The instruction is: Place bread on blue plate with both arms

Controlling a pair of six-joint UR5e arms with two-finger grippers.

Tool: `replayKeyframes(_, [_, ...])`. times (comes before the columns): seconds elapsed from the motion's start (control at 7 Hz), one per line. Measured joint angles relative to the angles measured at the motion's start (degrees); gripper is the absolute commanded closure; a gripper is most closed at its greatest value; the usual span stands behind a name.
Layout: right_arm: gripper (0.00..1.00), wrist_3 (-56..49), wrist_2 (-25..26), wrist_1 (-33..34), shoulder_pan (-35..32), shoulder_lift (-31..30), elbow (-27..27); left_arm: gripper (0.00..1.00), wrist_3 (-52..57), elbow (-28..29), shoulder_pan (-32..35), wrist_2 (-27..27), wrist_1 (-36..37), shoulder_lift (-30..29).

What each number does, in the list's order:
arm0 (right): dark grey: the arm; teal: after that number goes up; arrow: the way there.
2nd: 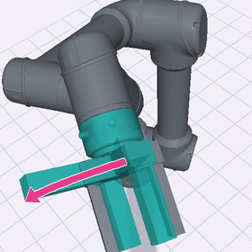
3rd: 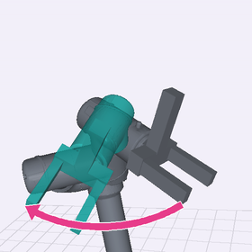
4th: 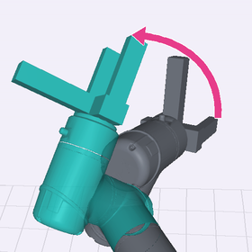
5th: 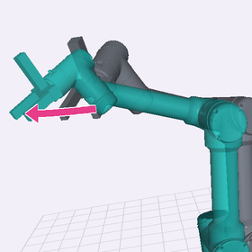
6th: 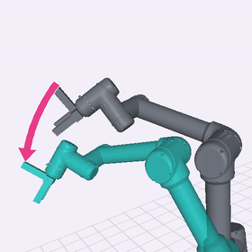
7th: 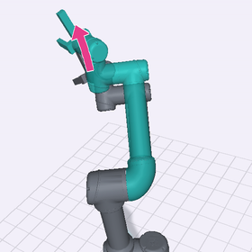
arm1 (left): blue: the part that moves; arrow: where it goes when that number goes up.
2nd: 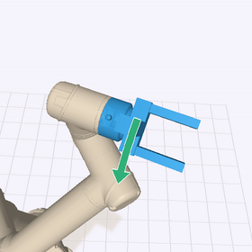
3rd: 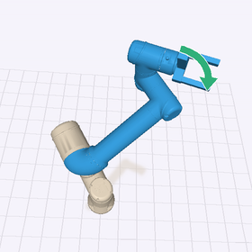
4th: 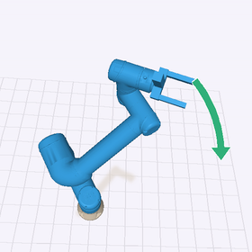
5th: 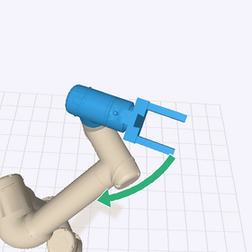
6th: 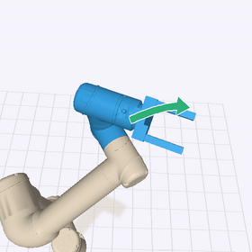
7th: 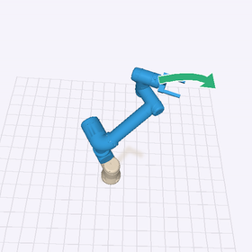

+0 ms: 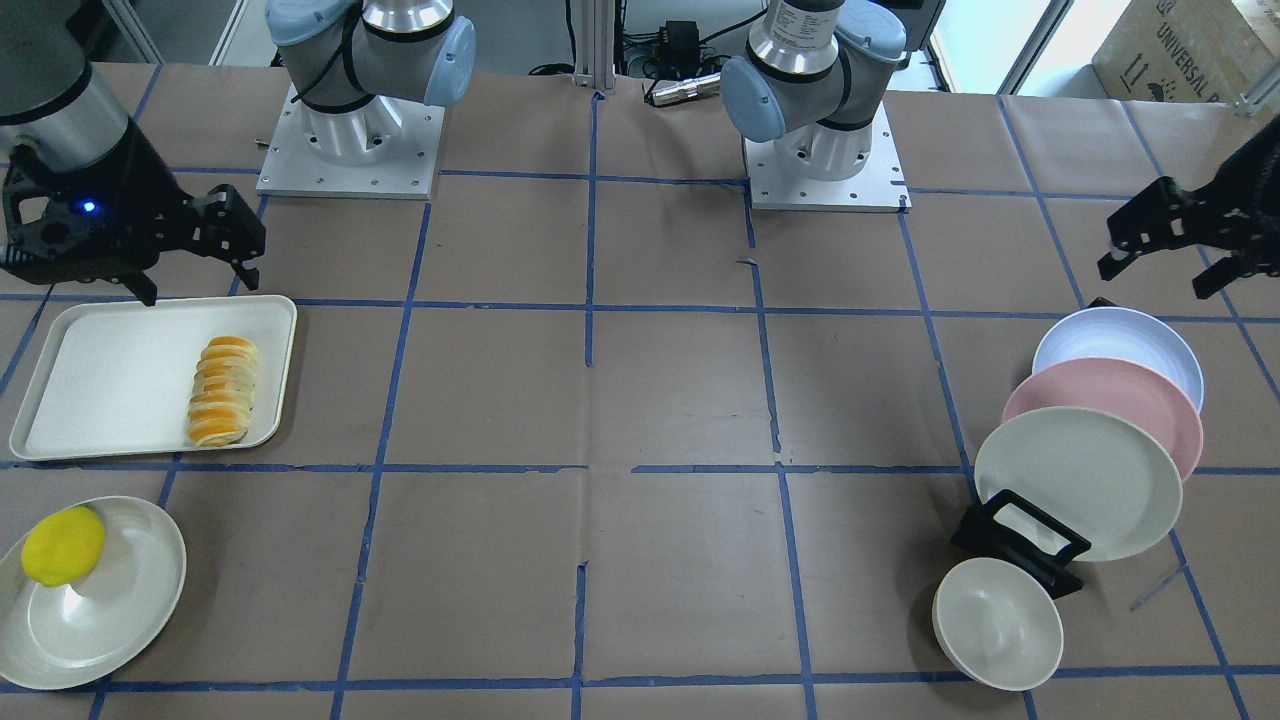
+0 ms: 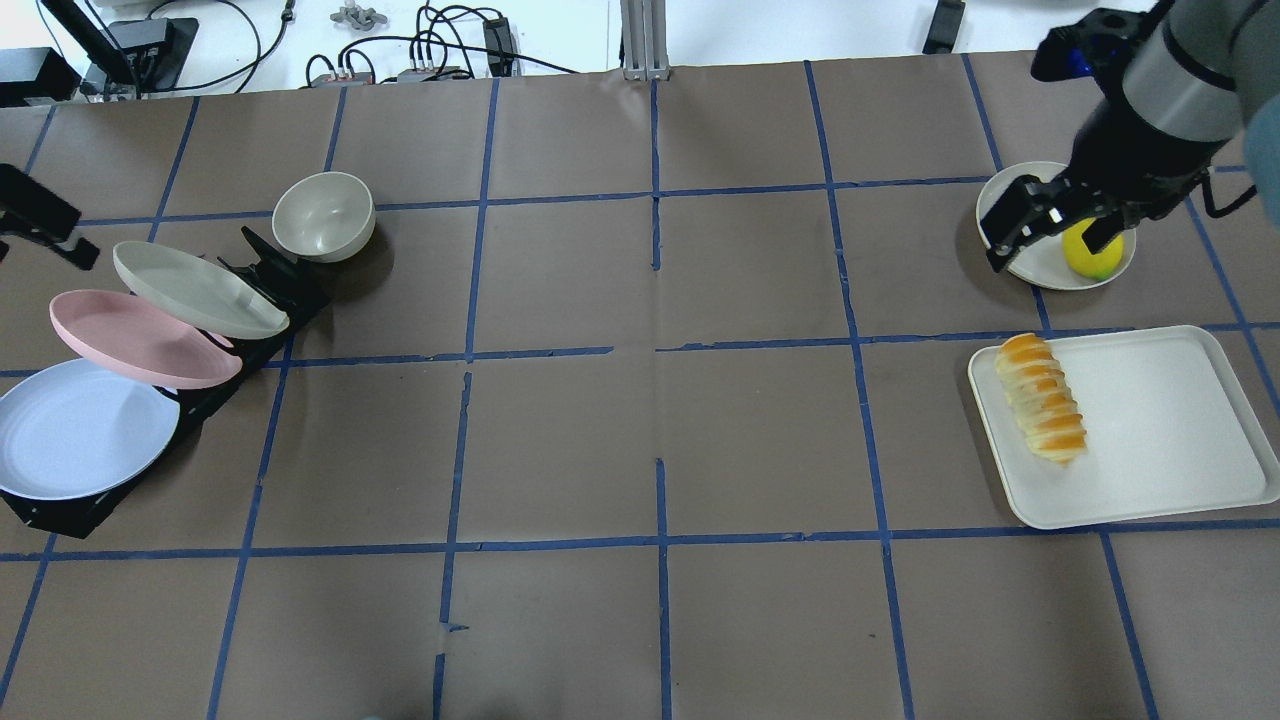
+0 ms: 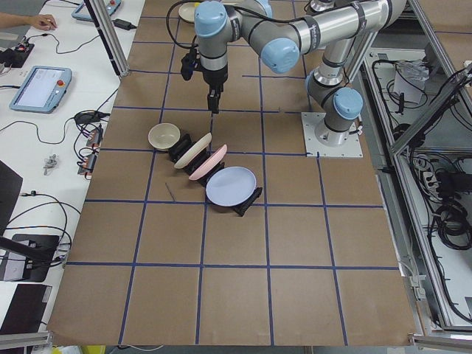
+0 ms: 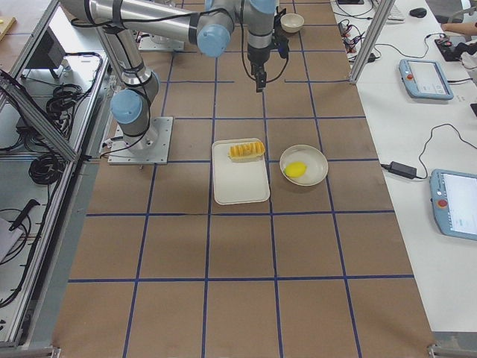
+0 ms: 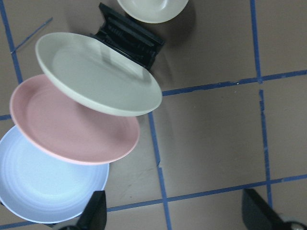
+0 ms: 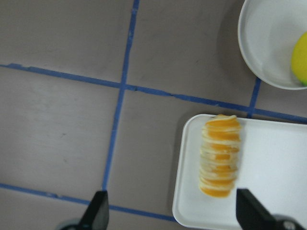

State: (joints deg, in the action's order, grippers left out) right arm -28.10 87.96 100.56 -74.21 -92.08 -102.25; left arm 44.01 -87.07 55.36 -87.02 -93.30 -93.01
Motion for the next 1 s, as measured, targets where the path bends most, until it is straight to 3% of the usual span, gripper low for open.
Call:
replayKeyframes(0.29, [0.05,-7.76,1.77,12.64,7.46,0.01,-11.66,0.00,14.07,1.35,-11.44,0.55,0.59,-4.63])
replayKeyframes(0.57, [0.06,-8.87,2.12,21.43,9.28,0.23,-20.30,0.00,21.04,7.10,-17.54,1.41,0.99,-16.35])
replayKeyframes(1.0, [0.06,-8.05,1.94,30.80,9.59,5.71,-22.61,0.00,23.50,15.14,-19.32,1.69,0.62,-31.08])
